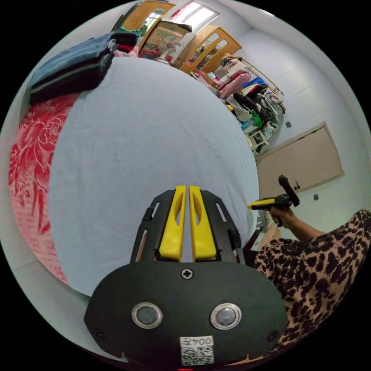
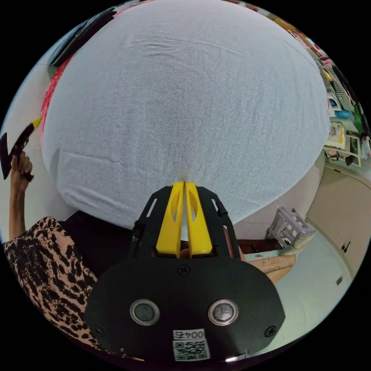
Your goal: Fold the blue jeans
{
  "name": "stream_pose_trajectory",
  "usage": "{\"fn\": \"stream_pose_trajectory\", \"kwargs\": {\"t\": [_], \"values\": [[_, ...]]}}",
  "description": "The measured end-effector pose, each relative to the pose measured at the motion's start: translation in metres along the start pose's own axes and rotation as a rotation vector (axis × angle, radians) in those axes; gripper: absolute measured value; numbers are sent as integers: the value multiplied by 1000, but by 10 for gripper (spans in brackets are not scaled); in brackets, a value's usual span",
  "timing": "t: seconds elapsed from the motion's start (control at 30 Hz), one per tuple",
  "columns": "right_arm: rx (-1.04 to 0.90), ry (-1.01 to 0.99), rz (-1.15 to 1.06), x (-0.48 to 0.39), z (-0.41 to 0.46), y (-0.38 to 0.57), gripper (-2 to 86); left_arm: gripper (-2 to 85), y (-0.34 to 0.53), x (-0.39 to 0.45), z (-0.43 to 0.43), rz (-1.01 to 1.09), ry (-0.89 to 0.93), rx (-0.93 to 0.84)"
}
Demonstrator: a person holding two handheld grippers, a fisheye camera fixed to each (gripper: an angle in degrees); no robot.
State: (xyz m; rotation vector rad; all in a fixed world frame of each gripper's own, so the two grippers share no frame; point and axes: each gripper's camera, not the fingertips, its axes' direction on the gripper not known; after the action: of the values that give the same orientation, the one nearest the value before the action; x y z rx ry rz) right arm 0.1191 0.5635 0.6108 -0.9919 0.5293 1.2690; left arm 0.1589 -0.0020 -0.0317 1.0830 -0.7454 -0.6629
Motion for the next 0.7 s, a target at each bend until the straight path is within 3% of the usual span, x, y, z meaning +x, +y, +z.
{"fn": "stream_pose_trajectory", "kwargs": {"t": [0.13,0.33,0.53,0.7], "values": [[71,-7,59,0,-11,11,-6,96,-86,-53,-79,-32,-66,169],[100,-113,196,15,-24,19,-5,143,-222,-90,-160,0,-363,313],[125,-132,235,19,-35,28,-6,141,-316,-116,-170,-29,-467,220],[124,-127,255,20,-42,32,-5,58,-343,-132,-184,-76,-558,166]]}}
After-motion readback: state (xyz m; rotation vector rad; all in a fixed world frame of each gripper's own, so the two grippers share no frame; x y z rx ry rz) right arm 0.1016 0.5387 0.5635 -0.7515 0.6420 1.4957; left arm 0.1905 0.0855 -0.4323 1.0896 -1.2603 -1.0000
